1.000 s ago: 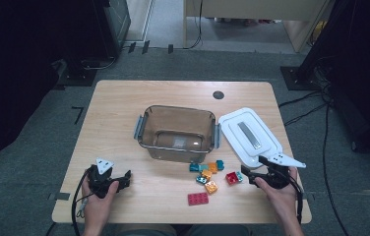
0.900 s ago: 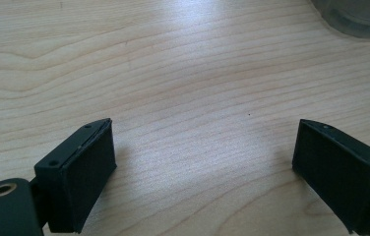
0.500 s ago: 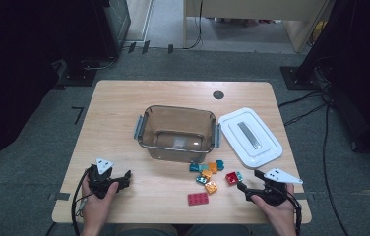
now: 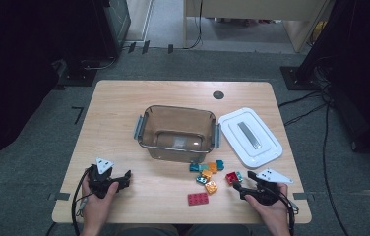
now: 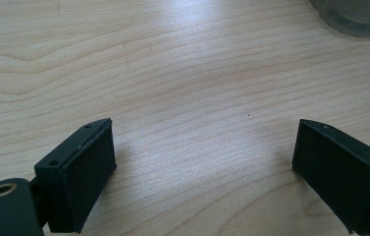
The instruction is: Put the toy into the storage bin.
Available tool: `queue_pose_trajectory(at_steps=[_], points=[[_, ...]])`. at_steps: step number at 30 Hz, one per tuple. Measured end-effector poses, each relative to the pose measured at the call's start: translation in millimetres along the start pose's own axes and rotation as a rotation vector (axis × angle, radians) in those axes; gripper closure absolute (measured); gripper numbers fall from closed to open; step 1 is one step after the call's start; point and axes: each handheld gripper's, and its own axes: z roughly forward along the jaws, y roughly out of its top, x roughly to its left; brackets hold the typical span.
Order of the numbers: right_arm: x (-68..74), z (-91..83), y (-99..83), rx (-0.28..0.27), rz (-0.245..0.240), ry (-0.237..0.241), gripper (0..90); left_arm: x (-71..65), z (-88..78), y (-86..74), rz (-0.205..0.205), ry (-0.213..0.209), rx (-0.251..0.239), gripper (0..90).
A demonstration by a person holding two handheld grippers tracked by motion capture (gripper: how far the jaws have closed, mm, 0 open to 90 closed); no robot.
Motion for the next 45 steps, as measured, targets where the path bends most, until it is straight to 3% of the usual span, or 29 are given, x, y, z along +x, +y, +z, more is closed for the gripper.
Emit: queue_pose_trajectory(at_steps=[8, 12, 15, 22, 23, 26, 32, 33, 35, 39, 45], points=[[4.0, 2.0, -1.6, -0.009, -0.025, 0.028, 48.0, -0.1, 0.5, 0.4, 0.001, -0.001, -0.001, 8.8], [0.4, -4.0, 0.4, -0.045, -0.004, 0.027, 55.2, 0.0, 0.5, 0.4, 0.002, -0.001, -0.001, 8.7], [-6.5, -7.5, -1.6, -0.032, 0.005, 0.021, 57.7, -0.1, 0.5, 0.4, 0.001, -0.001, -0.001, 8.7], [-10.3, -5.6, -4.2, 0.002, -0.004, 0.052, 58.3, -0.2, 0.8, 0.5, 0.000, -0.002, -0.003, 8.7], [-8.8, -4.4, -4.6, 0.016, -0.025, 0.034, 60.2, -0.2, 0.8, 0.6, 0.000, -0.002, -0.002, 8.7], [-9.5, -5.6, -4.0, 0.008, -0.018, 0.023, 62.6, -0.2, 0.8, 0.6, 0.000, -0.002, -0.002, 8.8], [-15.5, -7.6, -4.9, 0.014, -0.017, -0.058, 67.5, -0.2, 0.8, 0.6, 0.000, -0.002, -0.003, 8.7], [-16.2, -10.9, -3.6, -0.018, -0.003, -0.025, 67.7, -0.2, 0.8, 0.5, 0.000, -0.002, -0.003, 8.8], [-14.3, -13.3, -1.7, -0.032, -0.006, 0.000, 67.7, -0.2, 0.8, 0.6, 0.000, -0.002, -0.003, 8.7], [-9.4, -7.5, -2.9, 0.016, -0.029, -0.025, 67.7, -0.2, 0.9, 0.6, 0.000, -0.002, -0.003, 8.8], [-7.6, -1.6, -3.6, 0.026, -0.014, -0.030, 62.4, -0.2, 0.9, 0.6, 0.000, -0.002, -0.003, 8.8]])
